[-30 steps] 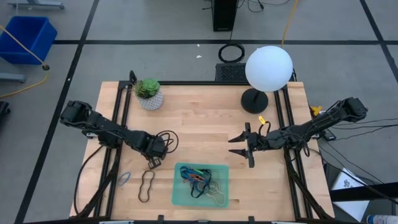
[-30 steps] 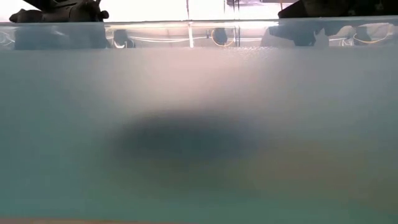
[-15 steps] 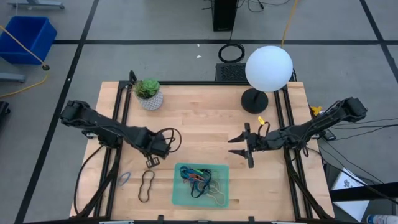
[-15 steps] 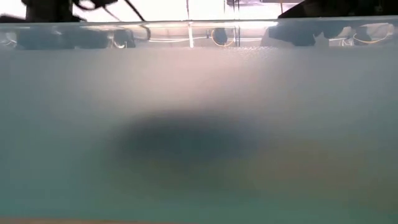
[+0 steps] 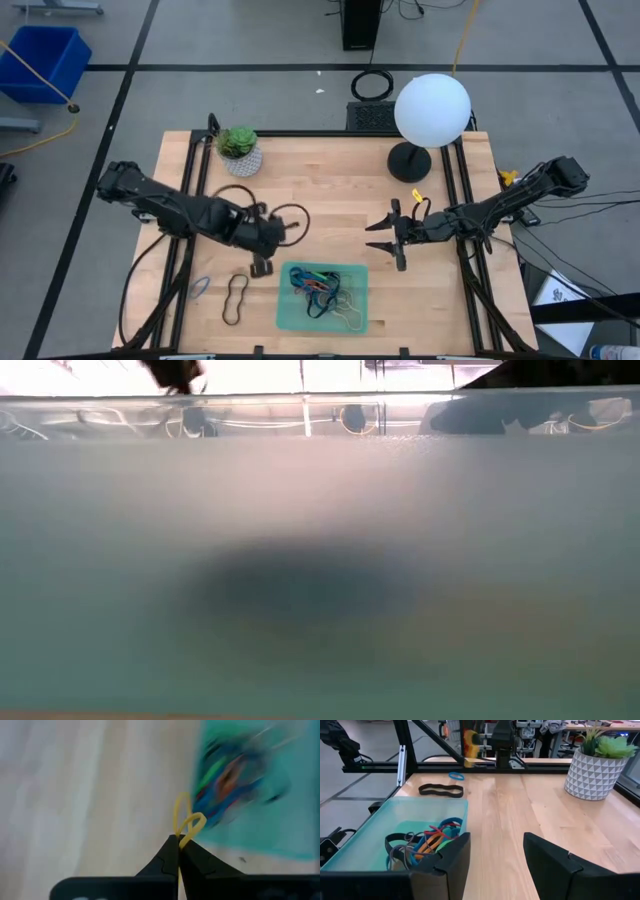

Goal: Pick and place rubber bands into bin
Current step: Put the small yellow rubberband into the green bin

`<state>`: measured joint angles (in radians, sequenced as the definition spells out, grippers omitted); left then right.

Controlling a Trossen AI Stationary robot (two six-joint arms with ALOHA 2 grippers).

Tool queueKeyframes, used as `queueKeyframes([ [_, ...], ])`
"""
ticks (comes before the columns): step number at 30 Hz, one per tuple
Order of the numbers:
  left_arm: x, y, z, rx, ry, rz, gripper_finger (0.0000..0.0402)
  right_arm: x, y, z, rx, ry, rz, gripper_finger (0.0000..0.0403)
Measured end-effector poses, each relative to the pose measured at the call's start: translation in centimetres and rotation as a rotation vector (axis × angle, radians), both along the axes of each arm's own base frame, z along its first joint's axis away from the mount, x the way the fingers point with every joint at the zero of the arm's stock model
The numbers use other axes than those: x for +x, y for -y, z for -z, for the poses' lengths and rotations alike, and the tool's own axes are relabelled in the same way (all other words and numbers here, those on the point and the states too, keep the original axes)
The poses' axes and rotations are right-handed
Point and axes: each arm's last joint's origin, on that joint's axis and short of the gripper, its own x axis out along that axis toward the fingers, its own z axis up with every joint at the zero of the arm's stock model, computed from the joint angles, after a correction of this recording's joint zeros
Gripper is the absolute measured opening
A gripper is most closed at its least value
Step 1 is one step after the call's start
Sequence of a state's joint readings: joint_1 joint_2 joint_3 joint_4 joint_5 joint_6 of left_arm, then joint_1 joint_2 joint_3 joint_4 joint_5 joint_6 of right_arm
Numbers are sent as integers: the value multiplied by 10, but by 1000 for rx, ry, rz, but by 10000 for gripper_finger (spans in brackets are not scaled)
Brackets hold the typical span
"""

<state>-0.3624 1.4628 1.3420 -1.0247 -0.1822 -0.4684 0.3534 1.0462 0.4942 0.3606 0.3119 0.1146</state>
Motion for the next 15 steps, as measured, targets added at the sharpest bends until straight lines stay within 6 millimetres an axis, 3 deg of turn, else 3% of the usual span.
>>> queueKeyframes([
  [8,27,31,-9,-47,284,290,5,-1,0,2,-8,-22,0,180],
  [15,54,55,27,-24,269,399,11,-1,0,4,-14,-37,0,176],
])
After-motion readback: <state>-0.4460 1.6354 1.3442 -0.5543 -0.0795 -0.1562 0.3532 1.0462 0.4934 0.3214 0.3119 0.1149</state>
